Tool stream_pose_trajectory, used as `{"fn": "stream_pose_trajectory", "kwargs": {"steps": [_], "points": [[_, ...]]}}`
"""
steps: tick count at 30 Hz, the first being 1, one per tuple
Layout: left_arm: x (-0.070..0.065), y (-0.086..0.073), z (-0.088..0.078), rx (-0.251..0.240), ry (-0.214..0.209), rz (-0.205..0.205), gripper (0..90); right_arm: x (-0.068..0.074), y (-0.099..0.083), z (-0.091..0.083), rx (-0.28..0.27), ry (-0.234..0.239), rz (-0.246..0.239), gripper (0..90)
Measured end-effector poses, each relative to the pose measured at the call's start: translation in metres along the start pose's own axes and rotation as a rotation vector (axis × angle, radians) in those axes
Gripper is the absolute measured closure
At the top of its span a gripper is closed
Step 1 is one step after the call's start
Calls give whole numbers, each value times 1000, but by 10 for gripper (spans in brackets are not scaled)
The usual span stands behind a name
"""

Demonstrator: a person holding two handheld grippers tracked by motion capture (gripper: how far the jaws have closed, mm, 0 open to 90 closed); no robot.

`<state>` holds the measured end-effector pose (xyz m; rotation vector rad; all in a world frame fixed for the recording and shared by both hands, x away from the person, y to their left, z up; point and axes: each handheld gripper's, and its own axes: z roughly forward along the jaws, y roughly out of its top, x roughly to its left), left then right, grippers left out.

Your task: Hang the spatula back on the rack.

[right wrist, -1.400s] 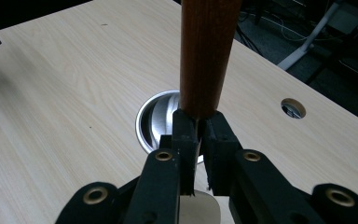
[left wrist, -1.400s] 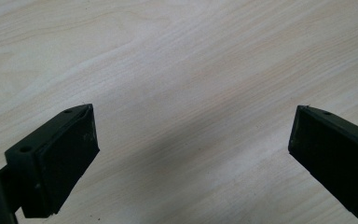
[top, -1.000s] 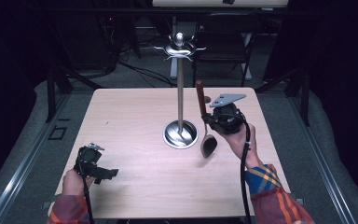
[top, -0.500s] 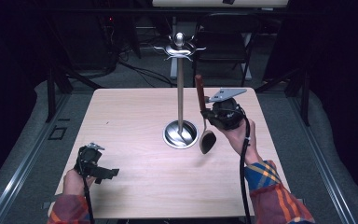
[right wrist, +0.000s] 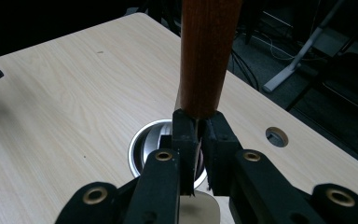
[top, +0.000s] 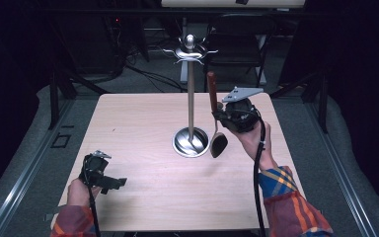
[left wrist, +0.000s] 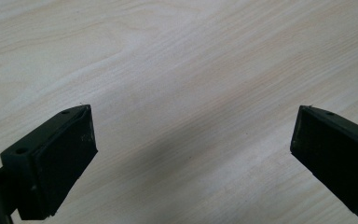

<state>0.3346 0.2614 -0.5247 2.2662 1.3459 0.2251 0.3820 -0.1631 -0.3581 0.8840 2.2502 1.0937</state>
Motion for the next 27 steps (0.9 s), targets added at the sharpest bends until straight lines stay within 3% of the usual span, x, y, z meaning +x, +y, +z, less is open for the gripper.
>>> {"fn": "stream_pose_trajectory", "kwargs": {"steps": [13,27], "points": [[0,0,0,3,3,-1,1,-3,13,-4,-9,-13,-1,839],[0,0,1,12,8,3,1,-1,29,-3,3,-58,-6,839]]}}
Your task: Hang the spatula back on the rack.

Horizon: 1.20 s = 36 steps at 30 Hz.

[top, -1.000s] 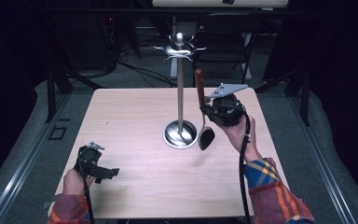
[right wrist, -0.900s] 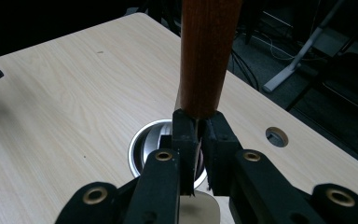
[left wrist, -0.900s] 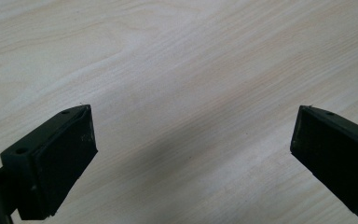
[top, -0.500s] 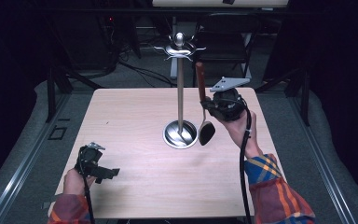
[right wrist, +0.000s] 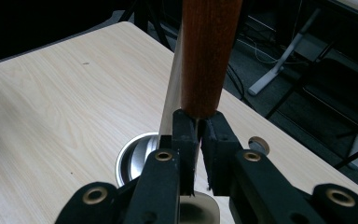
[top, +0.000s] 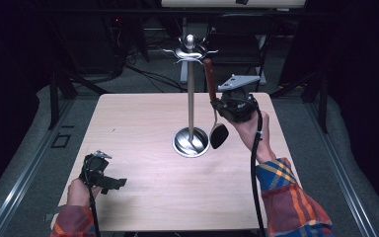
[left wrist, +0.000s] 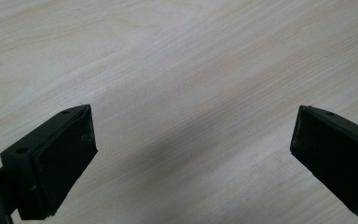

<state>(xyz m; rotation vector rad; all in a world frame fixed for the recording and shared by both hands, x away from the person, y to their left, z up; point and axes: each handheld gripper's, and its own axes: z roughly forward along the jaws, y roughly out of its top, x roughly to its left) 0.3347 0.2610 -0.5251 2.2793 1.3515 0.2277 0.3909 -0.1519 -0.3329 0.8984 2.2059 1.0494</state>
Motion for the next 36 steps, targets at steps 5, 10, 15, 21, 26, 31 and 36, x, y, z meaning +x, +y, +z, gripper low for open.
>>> {"fn": "stream_pose_trajectory", "kwargs": {"steps": [5,10,15,21,26,31,36], "points": [[0,0,0,3,-1,3,1,3,4,1,7,-12,-7,839],[0,0,0,3,0,3,1,3,8,2,13,-24,-7,839],[0,0,0,3,0,3,1,5,11,4,31,-45,-17,839],[0,0,0,2,0,4,1,4,9,7,43,-46,0,839],[-1,0,0,2,1,0,1,1,9,7,36,-43,14,839],[-1,0,0,2,3,0,1,2,11,6,40,-40,8,839],[-1,0,0,2,2,1,1,3,14,8,56,-37,-2,838]]}}
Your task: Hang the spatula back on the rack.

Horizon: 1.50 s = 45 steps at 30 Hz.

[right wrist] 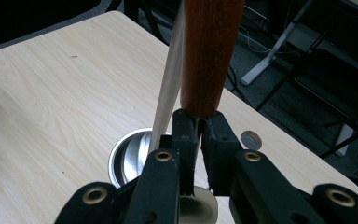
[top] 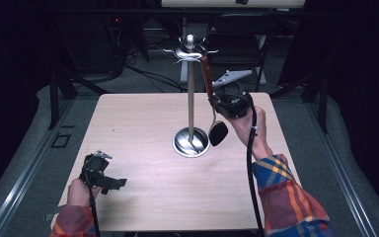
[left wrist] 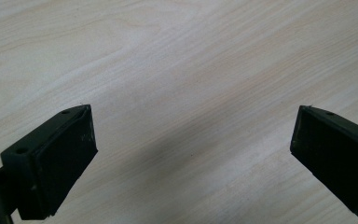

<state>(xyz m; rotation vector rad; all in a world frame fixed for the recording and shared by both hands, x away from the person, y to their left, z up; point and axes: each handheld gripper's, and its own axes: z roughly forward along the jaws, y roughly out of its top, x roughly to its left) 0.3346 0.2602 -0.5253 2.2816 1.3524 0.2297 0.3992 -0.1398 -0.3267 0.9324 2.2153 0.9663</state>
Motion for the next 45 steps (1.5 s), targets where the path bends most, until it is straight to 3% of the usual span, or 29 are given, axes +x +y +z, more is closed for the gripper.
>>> {"fn": "stream_pose_trajectory", "kwargs": {"steps": [10,23,45], "points": [[0,0,0,1,-2,1,1,-1,6,6,18,2,13,838],[0,0,0,1,0,3,1,1,9,11,35,-3,-7,838],[0,0,0,10,-2,8,2,5,15,24,51,22,-4,836]]}}
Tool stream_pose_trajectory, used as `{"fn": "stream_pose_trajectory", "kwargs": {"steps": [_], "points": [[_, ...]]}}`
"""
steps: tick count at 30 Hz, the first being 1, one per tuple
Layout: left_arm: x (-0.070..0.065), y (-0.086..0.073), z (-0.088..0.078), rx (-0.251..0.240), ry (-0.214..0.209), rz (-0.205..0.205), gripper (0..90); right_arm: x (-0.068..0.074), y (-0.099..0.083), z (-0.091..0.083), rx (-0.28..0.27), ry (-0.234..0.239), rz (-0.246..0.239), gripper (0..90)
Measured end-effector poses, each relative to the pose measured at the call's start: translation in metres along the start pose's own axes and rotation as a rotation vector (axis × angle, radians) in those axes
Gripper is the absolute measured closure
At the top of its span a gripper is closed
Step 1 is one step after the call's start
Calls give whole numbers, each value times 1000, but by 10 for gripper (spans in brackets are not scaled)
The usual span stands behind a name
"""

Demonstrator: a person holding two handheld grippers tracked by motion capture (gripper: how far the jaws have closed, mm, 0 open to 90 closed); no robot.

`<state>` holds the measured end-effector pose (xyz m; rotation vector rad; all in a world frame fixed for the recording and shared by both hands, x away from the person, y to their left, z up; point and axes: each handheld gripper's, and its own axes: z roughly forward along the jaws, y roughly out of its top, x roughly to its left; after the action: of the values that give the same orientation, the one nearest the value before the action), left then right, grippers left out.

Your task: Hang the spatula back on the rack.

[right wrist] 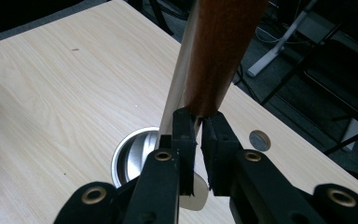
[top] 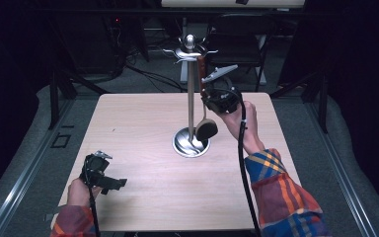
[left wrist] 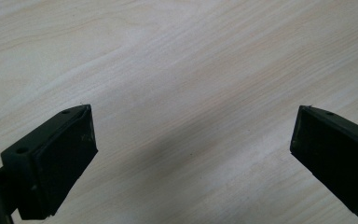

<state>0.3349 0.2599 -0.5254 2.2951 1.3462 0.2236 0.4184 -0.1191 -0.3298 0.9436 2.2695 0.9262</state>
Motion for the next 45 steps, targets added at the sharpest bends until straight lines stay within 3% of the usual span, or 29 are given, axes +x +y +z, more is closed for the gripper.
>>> {"fn": "stream_pose_trajectory", "kwargs": {"steps": [13,25,30,36,40,45], "points": [[0,0,0,1,3,1,2,5,7,6,5,34,-32,823],[0,0,0,1,2,3,3,7,7,-5,-12,78,-35,698],[0,0,0,3,1,3,3,7,3,-15,-2,101,-12,604],[-1,0,0,3,1,3,2,12,-8,-29,32,143,5,350],[0,0,0,3,1,3,3,18,-25,-39,57,179,-4,225],[-1,0,1,4,0,4,3,28,-54,-43,109,214,-13,147]]}}
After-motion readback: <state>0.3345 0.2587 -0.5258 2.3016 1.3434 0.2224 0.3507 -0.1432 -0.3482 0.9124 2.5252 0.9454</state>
